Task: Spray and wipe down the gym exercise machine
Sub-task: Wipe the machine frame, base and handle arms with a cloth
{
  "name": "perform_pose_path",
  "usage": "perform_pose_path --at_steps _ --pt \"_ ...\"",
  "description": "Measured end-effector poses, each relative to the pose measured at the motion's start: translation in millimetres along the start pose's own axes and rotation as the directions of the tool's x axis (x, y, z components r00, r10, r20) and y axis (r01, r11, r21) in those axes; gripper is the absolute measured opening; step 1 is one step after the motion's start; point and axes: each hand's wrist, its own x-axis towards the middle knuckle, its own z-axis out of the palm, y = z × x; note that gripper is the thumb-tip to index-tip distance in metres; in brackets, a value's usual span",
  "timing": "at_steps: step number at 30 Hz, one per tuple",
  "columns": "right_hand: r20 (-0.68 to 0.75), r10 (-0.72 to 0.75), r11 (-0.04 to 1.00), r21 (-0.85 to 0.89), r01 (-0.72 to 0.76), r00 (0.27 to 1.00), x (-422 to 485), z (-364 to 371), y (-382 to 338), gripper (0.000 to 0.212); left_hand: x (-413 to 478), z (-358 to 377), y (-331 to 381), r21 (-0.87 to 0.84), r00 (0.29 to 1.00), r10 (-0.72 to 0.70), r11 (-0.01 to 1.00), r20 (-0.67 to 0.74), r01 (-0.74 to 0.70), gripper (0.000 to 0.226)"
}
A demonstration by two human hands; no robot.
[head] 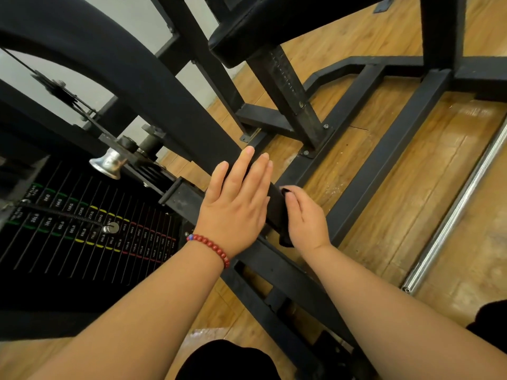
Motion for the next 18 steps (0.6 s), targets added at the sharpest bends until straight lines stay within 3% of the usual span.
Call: perform_pose_path --at_steps 3,6,12,15,18 --pt "0.093 -0.114 0.993 -0.003 0.115 0.989 7.8 -3.9 -11.2 0.043 -1.6 0.1 -2.3 -0.018 1.000 0.012 1.000 0.011 -0.012 0.053" --pt "0.159 -0.092 0.995 -0.034 0.099 0.983 3.2 -13.7 -5.4 0.044 -4.9 -3.8 -10.0 -0.021 0.997 0.065 0.998 0.049 -0.064 0.054" --pt "0.123 -0.132 0.984 -0.106 0.145 0.984 -8.9 -27.2 -21.7 0.030 -21.9 -18.2 -11.1 -0.188 0.986 0.093 0.980 0.136 -0.066 0.054" --pt "0.133 -0.232 0.934 -0.248 0.259 0.964 -17.3 -38.7 -36.5 0.031 -25.4 -34.7 -8.6 -0.319 0.983 0.048 0.948 0.176 0.011 0.052" --pt "0.235 -0.308 0.809 -0.445 0.384 0.922 -26.9 -57.6 -57.7 0.040 -27.6 -62.8 -15.3 -0.429 0.967 -0.003 0.896 0.253 0.115 0.048"
